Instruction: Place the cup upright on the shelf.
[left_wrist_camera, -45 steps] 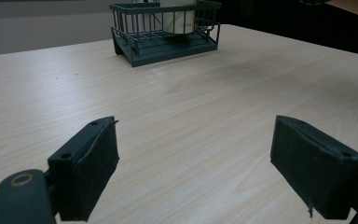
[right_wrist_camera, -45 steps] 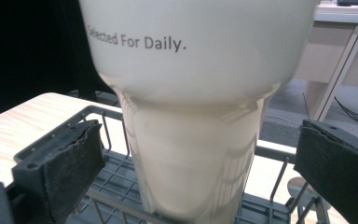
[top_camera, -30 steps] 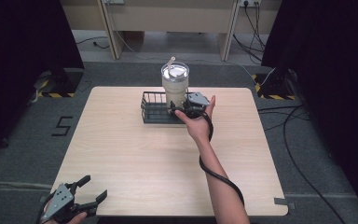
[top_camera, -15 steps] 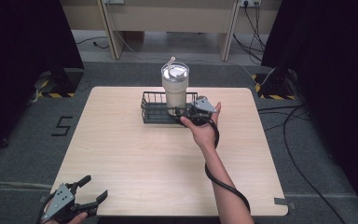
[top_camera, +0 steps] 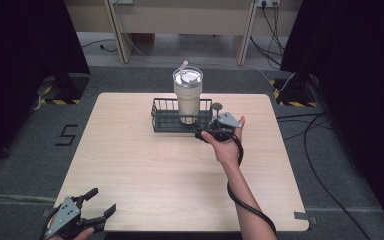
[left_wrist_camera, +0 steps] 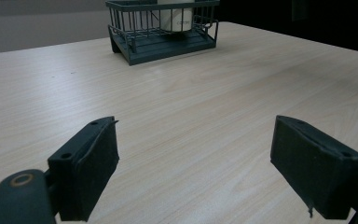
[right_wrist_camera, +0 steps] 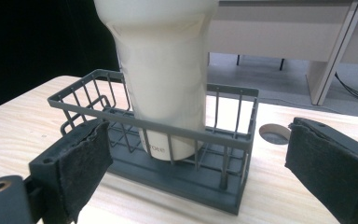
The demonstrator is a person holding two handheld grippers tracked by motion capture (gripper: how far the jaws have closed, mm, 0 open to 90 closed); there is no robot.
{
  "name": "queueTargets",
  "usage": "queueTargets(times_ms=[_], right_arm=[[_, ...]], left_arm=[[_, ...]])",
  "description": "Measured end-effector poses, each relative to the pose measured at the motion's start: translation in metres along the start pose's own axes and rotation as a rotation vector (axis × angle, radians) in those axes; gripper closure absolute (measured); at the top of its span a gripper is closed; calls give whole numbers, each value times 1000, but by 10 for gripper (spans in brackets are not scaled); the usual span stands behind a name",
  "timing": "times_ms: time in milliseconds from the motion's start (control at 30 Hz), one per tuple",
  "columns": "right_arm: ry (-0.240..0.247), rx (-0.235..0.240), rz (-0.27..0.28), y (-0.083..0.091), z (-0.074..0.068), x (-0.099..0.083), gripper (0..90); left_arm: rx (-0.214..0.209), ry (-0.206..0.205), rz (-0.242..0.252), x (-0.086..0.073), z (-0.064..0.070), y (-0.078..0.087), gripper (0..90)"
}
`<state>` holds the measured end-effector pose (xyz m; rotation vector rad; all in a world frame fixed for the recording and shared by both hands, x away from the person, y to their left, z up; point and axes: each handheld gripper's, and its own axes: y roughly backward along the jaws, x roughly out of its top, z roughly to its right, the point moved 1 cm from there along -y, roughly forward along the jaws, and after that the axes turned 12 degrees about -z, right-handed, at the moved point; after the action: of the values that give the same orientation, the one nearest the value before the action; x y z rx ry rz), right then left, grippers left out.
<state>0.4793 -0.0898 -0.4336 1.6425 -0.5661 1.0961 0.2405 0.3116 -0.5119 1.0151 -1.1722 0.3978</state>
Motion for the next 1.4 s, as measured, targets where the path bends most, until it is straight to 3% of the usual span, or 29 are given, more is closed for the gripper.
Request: queueTargets(times_ms=[533, 1400], right_arm=[[-14, -17, -1, 26, 16, -13, 82], [-5, -41, -12, 57, 27, -43, 91]], left_arm=[[3, -4, -4, 0, 1, 0, 144], [5, -4, -4, 0, 1, -1, 144]])
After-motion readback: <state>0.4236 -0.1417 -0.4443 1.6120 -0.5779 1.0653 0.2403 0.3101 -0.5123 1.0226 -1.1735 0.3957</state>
